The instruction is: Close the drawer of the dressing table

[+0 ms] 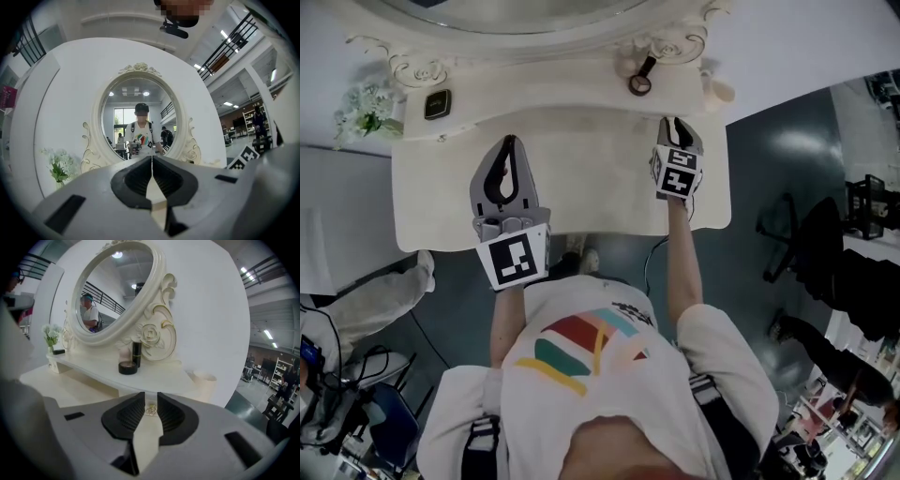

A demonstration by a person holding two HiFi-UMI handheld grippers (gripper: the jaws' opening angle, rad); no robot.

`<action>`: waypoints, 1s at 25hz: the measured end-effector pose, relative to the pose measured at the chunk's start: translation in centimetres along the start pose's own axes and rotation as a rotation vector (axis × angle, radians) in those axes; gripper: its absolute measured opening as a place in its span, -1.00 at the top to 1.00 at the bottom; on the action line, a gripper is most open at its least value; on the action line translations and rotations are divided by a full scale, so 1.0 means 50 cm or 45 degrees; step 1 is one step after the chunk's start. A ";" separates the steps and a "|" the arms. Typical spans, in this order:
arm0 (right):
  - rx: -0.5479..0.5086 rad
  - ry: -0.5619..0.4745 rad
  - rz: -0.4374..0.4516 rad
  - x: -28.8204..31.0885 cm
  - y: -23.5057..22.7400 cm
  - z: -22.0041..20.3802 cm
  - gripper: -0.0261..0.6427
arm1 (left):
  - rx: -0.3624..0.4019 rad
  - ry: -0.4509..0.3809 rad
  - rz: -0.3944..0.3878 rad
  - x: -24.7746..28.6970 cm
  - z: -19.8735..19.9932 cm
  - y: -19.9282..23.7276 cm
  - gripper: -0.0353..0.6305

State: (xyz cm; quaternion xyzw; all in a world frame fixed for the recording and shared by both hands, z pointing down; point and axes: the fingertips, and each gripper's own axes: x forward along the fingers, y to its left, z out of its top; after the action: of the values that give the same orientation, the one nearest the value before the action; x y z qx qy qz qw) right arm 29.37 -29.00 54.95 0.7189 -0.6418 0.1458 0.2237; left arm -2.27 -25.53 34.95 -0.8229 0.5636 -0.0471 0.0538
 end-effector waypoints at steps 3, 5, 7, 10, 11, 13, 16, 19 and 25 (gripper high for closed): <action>0.018 -0.082 -0.027 -0.039 -0.002 0.048 0.86 | -0.008 -0.018 0.001 -0.015 0.017 -0.002 0.87; 0.026 -0.149 -0.038 -0.068 0.001 0.088 0.91 | -0.012 -0.027 0.007 -0.028 0.026 -0.001 0.87; 0.023 -0.225 -0.026 -0.102 0.012 0.134 0.92 | -0.018 -0.037 0.017 -0.042 0.034 0.003 0.87; -0.014 -0.357 0.003 -0.167 0.039 0.211 0.92 | -0.019 -0.047 0.032 -0.063 0.045 0.009 0.87; -0.035 -0.401 0.007 -0.192 0.049 0.237 0.92 | -0.023 -0.049 0.039 -0.069 0.048 0.011 0.87; -0.085 -0.477 0.005 -0.242 0.070 0.279 0.92 | -0.033 -0.056 0.051 -0.083 0.056 0.012 0.87; -0.143 -0.582 -0.001 -0.318 0.106 0.319 0.92 | -0.029 -0.077 0.055 -0.103 0.071 0.007 0.87; -0.133 -0.661 0.031 -0.383 0.140 0.339 0.92 | -0.020 -0.092 0.056 -0.126 0.087 -0.003 0.87; -0.103 -0.813 0.177 -0.496 0.215 0.371 0.92 | 0.009 -0.118 0.073 -0.168 0.117 -0.019 0.87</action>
State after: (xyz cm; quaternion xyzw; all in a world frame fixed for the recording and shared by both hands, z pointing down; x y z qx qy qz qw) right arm 13.99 -17.97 28.15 0.6733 -0.7323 -0.0977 0.0291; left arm -3.63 -17.15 29.14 -0.8076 0.5836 -0.0095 0.0839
